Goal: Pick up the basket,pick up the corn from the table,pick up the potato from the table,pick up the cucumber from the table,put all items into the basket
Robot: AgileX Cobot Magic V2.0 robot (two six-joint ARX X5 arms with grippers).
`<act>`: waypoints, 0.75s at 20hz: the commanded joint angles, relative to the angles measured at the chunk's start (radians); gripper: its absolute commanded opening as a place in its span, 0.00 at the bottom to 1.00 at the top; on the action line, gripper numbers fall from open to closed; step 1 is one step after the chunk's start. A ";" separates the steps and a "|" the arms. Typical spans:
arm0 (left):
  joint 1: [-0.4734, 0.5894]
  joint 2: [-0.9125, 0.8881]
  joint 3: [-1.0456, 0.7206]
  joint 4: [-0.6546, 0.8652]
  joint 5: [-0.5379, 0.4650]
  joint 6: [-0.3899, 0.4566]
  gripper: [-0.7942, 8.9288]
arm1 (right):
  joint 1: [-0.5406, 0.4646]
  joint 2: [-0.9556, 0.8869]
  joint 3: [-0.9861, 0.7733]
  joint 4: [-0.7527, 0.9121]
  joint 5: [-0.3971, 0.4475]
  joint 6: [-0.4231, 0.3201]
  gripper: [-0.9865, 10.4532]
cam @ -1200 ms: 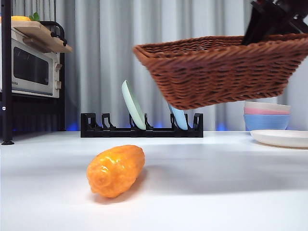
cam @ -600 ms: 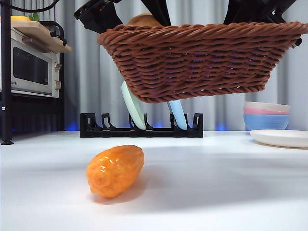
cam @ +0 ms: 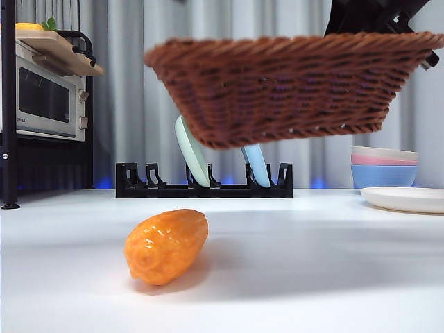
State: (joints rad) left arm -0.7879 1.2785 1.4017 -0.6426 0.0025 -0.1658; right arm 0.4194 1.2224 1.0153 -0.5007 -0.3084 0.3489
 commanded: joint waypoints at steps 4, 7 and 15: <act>-0.024 -0.100 0.031 -0.322 -0.002 0.013 0.62 | -0.044 0.002 0.003 0.029 0.079 0.008 0.08; -0.029 -0.089 0.011 -0.486 -0.003 0.013 0.62 | -0.113 0.002 0.003 0.047 0.076 0.009 0.08; -0.065 -0.061 -0.415 -0.092 -0.003 -0.125 0.62 | -0.294 0.000 0.003 0.044 0.071 -0.006 0.08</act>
State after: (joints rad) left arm -0.8520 1.2156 0.9939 -0.7437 -0.0002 -0.2581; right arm 0.1238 1.2232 1.0153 -0.4747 -0.2272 0.3431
